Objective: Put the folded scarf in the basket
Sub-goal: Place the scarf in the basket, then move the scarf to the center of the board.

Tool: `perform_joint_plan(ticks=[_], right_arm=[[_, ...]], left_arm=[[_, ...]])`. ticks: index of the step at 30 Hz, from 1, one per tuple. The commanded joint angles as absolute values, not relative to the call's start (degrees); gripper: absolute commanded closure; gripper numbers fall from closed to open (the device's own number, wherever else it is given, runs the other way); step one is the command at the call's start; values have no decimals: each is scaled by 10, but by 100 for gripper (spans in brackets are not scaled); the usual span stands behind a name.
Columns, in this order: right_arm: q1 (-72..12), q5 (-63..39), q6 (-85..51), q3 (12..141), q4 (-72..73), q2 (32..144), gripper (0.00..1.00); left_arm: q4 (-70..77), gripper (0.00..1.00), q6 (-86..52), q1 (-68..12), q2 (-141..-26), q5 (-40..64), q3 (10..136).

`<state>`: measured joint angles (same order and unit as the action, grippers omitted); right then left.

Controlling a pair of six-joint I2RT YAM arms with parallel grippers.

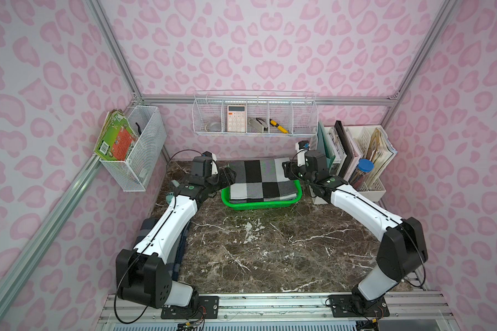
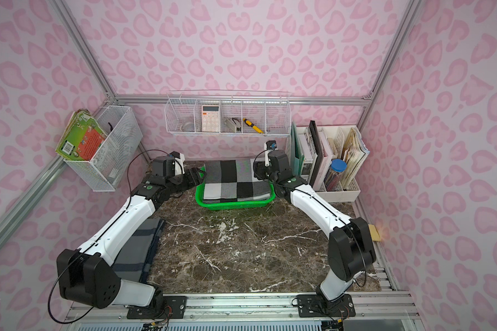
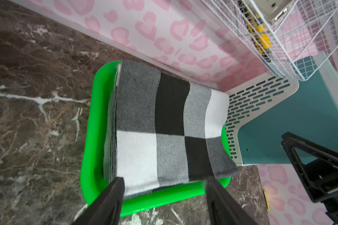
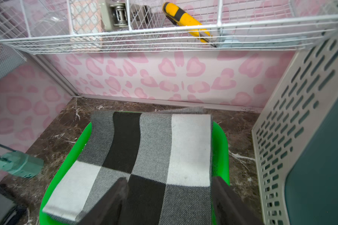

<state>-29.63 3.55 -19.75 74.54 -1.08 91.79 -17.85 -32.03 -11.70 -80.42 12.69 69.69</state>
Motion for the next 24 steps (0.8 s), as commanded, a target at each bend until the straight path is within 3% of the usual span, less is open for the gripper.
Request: perform_joint_plan(ticks=[1, 13, 24], right_arm=[[-298, 29, -214, 669, 36, 857, 30], [-295, 76, -233, 319, 108, 564, 30], [-267, 102, -240, 93, 212, 426, 29]], left_arm=[[-220, 30, -337, -120, -769, 137, 670], [-383, 30, -377, -126, -632, -39, 518], [-483, 29, -456, -118, -594, -183, 450]])
